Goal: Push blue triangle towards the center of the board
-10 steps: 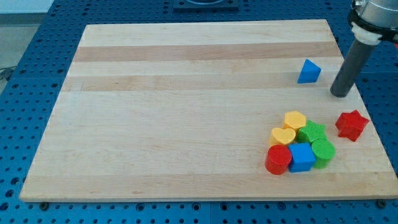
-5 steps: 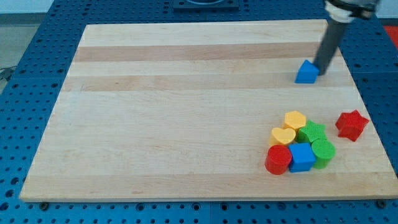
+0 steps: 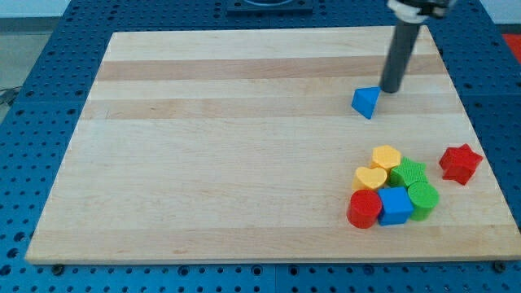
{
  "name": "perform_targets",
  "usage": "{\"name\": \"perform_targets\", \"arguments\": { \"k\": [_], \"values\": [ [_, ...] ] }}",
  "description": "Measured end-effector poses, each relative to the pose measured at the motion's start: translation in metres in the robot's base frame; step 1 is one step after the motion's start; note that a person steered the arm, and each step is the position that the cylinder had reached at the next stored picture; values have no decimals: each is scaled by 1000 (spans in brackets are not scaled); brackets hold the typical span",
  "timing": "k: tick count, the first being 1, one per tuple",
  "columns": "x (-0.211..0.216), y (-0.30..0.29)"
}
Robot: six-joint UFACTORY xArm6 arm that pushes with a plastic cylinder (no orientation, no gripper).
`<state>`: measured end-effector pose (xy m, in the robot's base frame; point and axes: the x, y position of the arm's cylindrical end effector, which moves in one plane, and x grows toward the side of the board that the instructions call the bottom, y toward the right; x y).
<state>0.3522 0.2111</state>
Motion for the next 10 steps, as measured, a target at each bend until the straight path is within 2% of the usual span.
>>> {"name": "perform_targets", "arguments": {
  "k": [1,2,8,10],
  "values": [
    [3,26],
    [11,12],
    [59,-190],
    [72,-165]
  ]
}}
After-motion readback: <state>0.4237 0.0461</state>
